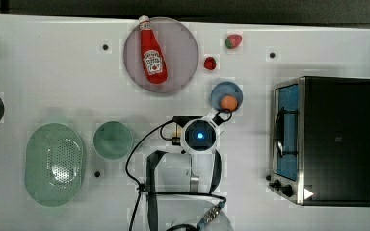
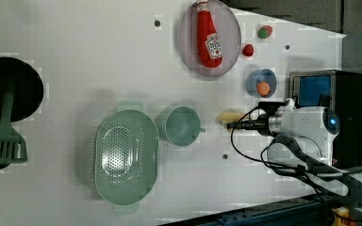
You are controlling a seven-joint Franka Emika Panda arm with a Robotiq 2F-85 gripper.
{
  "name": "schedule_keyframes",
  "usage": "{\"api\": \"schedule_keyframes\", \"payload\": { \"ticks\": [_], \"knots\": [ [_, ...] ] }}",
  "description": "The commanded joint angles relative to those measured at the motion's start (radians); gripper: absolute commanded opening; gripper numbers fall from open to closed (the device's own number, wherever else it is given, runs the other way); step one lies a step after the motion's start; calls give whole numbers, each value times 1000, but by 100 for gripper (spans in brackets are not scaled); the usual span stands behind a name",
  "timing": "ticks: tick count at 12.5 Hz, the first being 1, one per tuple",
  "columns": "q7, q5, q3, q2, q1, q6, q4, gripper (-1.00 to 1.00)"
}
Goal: Pick Banana and place it in mug.
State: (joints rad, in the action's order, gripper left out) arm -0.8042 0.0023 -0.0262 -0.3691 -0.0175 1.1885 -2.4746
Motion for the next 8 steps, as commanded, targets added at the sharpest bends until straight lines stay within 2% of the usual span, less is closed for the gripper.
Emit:
{"api": "schedule_keyframes", "payload": {
  "ticks": [1, 4, 8],
  "knots": [
    [-19, -10, -11, 72, -20, -14, 1, -46],
    [-19, -10, -28, 185, -22, -148, 3, -46],
    [-19, -10, -27, 416, -21, -350, 33, -46]
  ]
}}
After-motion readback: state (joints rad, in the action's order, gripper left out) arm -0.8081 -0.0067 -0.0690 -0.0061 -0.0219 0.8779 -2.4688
